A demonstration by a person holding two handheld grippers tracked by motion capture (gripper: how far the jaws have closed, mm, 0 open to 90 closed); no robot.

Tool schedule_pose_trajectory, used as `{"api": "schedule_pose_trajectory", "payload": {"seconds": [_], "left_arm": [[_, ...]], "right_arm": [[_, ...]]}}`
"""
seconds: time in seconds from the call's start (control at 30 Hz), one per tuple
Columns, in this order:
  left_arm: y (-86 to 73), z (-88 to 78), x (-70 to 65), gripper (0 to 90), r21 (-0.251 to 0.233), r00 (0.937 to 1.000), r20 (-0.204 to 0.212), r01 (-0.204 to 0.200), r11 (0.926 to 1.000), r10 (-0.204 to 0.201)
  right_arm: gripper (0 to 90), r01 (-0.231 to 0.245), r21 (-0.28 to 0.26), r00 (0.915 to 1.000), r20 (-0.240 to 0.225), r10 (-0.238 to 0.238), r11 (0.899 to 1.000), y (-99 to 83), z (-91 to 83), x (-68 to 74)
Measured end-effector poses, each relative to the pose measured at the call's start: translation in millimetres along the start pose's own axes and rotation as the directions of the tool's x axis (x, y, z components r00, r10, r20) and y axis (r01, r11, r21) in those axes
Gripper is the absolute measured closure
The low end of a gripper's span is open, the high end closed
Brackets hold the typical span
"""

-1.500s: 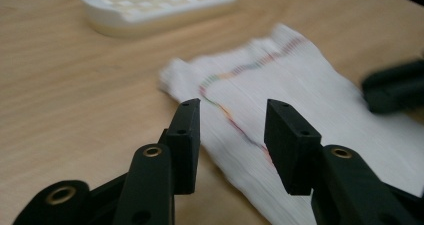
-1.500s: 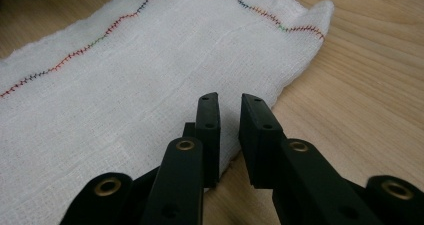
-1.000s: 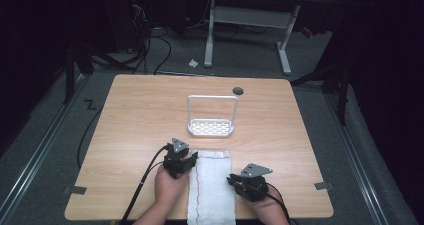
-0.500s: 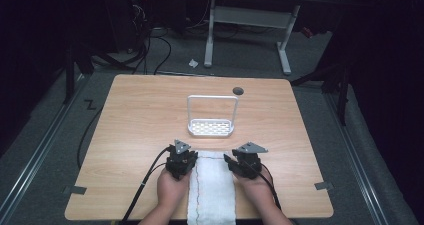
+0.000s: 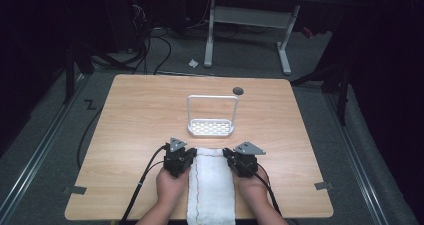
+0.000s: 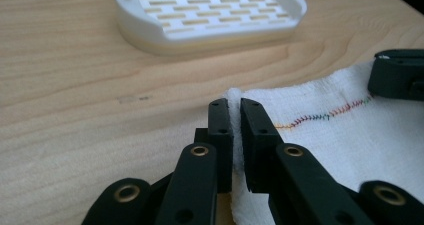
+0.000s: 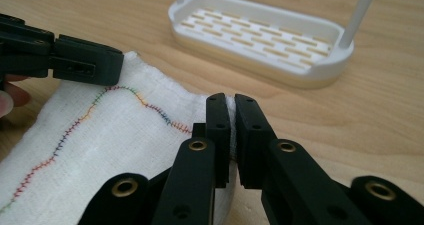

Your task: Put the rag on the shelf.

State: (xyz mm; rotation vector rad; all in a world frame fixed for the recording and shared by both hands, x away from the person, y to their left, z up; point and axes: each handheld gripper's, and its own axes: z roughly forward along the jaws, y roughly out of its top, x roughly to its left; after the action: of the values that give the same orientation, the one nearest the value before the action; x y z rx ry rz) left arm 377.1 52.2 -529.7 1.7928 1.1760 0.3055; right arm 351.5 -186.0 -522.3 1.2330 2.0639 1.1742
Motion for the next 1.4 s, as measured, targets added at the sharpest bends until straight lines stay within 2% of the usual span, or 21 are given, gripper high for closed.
{"api": "schedule_pose_trajectory", "payload": {"seconds": [0.07,0.1,0.13,0.2,0.27,0.33,0.47,0.6,0.63,0.67,0.7,0.73,0.83,0.9,0.93,0.97,1.1,1.13,1.23,1.4], "left_arm": [[3.0,-2.1,-0.5,84.2,-0.016,1.0000,0.006,0.003,0.9999,-0.002],[10.7,-6.4,-2.5,84.2,-0.037,0.9996,-0.007,-0.028,0.9989,0.028],[10.7,-6.4,-2.5,84.2,-0.037,0.9996,-0.007,-0.028,0.9989,0.028],[20.8,-12.8,-2.7,84.2,-0.062,0.9994,-0.008,-0.034,0.9975,0.034],[24.8,-15.5,-2.7,84.1,-0.074,0.9993,-0.010,-0.037,0.9965,0.037],[37.4,-24.2,-2.5,84.2,-0.109,0.9990,-0.016,-0.044,0.9931,0.043],[49.9,-32.6,-4.1,84.1,-0.143,0.9976,-0.029,-0.066,0.9875,0.062],[65.7,-42.2,-6.8,84.2,-0.178,0.9971,-0.022,-0.075,0.9812,0.072],[72.8,-46.5,-9.5,84.1,-0.193,0.9963,-0.022,-0.085,0.9774,0.083],[72.8,-46.5,-9.5,84.2,-0.193,0.9963,-0.022,-0.085,0.9774,0.083],[79.4,-50.5,-12.7,84.2,-0.204,0.9943,-0.031,-0.106,0.9731,0.102],[79.4,-50.5,-12.7,84.1,-0.204,0.9943,-0.031,-0.106,0.9731,0.102],[92.0,-58.5,-16.2,84.3,-0.235,0.9925,-0.038,-0.122,0.9643,0.116],[95.3,-60.4,-17.1,84.4,-0.242,0.9920,-0.038,-0.126,0.9621,0.121],[101.9,-64.0,-19.8,84.4,-0.254,0.9905,-0.043,-0.137,0.9574,0.131],[101.9,-64.0,-19.8,84.4,-0.254,0.9905,-0.043,-0.137,0.9574,0.131],[115.7,-72.8,-24.6,84.4,-0.289,0.9878,-0.051,-0.155,0.9447,0.147],[118.1,-74.3,-25.3,84.4,-0.295,0.9877,-0.051,-0.156,0.9427,0.148],[127.8,-79.9,-27.1,84.4,-0.310,0.9855,-0.056,-0.170,0.9353,0.160],[141.0,-88.9,-30.6,84.4,-0.343,0.9827,-0.068,-0.185,0.9209,0.173]], "right_arm": [[86.1,-0.006,-0.025,1.0000,-0.004,0.006,1.000,2.8,-2.6,2.1],[86.1,-0.005,-0.037,1.0000,-0.002,0.005,0.999,5.1,-3.6,3.1],[86.1,-0.005,-0.037,1.0000,-0.002,0.005,0.999,5.1,-3.6,3.1],[86.0,0.011,-0.085,0.9999,-0.007,-0.012,0.996,15.9,-9.8,5.2],[86.1,0.016,-0.096,0.9998,-0.007,-0.017,0.995,20.3,-12.0,5.8],[86.0,0.028,-0.137,0.9996,-0.006,-0.029,0.990,33.8,-18.0,6.9],[86.0,0.041,-0.167,0.9992,0.001,-0.041,0.985,47.0,-23.1,7.2],[86.1,0.055,-0.212,0.9985,0.014,-0.053,0.976,66.9,-30.9,6.8],[86.1,0.057,-0.220,0.9984,0.014,-0.055,0.974,70.7,-32.7,6.8],[86.1,0.057,-0.220,0.9984,0.014,-0.055,0.974,70.7,-32.7,6.8],[86.1,0.059,-0.234,0.9983,0.015,-0.057,0.970,78.5,-36.6,6.4],[86.0,0.058,-0.245,0.9983,0.014,-0.056,0.968,82.3,-38.6,6.0],[86.0,0.060,-0.269,0.9982,0.015,-0.058,0.961,93.6,-44.7,5.9],[86.0,0.060,-0.286,0.9982,0.016,-0.058,0.956,100.5,-48.4,6.0],[86.1,0.062,-0.292,0.9981,0.019,-0.060,0.954,103.8,-50.2,6.3],[86.1,0.067,-0.302,0.9978,0.020,-0.064,0.951,107.2,-51.8,6.5],[86.1,0.071,-0.323,0.9975,0.024,-0.067,0.944,116.9,-57.3,7.4],[86.1,0.073,-0.340,0.9973,0.024,-0.069,0.938,123.1,-60.7,7.5],[86.1,0.076,-0.351,0.9971,0.027,-0.071,0.933,129.1,-64.1,7.4],[86.1,0.089,-0.386,0.9961,0.038,-0.080,0.918,145.7,-73.9,6.4]]}}
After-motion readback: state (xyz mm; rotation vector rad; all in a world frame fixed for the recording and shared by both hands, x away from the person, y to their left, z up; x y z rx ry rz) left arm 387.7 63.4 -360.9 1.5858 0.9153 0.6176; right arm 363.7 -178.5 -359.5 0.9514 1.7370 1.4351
